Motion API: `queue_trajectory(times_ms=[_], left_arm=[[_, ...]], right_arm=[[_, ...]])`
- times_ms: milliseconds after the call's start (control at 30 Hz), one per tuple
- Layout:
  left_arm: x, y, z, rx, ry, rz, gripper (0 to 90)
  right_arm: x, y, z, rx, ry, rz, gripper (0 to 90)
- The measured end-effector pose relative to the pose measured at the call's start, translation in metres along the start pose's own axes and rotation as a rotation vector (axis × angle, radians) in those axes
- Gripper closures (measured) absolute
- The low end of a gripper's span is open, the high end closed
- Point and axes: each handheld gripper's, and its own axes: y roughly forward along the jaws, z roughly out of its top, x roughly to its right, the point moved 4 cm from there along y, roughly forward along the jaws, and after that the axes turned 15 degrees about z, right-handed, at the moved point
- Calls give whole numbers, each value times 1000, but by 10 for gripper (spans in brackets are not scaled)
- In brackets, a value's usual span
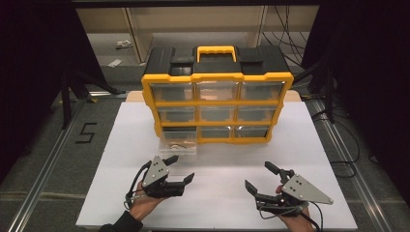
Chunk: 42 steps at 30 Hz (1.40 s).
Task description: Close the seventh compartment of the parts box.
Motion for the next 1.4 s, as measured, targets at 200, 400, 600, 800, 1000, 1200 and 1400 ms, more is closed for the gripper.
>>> queue_trajectory(times_ms=[200, 400, 600, 800, 1000, 1200, 1400], left_arm=[[-4, 2, -3, -43, -9, 18, 410], [-11, 8, -8, -102, -4, 66, 549], [-19, 15, -12, -133, 8, 103, 702], [-25, 21, -16, -165, 1, 106, 878], [-29, 24, -17, -169, -11, 117, 899], [-32, 28, -17, -171, -18, 126, 899], [-35, 32, -19, -172, -23, 144, 900]], right_arm=[[-1, 1, 0, -3, -5, 0, 176], [-1, 0, 0, -1, -1, 1, 176], [-1, 1, -1, -6, -6, 1, 176], [-1, 1, -1, -8, -7, -1, 176], [-1, 1, -1, -4, -8, 1, 177], [-1, 2, -1, -4, -8, 1, 177], [-1, 2, -1, -6, -7, 1, 176]])
